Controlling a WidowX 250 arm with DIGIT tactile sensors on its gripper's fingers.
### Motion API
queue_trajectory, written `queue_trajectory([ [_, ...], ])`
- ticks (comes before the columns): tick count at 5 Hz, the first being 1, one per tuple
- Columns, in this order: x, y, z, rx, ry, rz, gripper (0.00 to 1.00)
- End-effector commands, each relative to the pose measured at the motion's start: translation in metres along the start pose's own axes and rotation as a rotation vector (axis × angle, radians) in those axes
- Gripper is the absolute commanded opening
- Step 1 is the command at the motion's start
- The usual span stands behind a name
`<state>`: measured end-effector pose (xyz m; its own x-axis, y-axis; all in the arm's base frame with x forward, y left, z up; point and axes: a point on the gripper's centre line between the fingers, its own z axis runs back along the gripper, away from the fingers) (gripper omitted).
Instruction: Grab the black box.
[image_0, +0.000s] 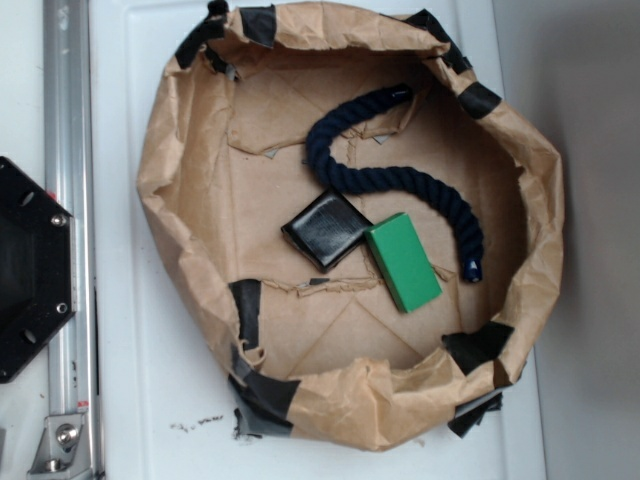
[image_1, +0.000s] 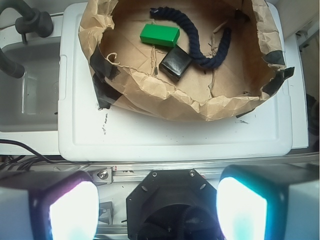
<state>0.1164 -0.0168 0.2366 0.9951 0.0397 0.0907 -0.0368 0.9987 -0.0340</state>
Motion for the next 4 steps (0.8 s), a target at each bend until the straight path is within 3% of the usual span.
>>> queue_trajectory([
  [1, 0.000, 0.000, 0.000, 0.000, 0.000, 0.000, 1.00],
  [3, 0.071, 0.000, -0.034, 0.099, -0.017, 0.100, 1.00],
  [4, 0.090, 0.012, -0.064, 0.080, -0.055, 0.318, 1.00],
])
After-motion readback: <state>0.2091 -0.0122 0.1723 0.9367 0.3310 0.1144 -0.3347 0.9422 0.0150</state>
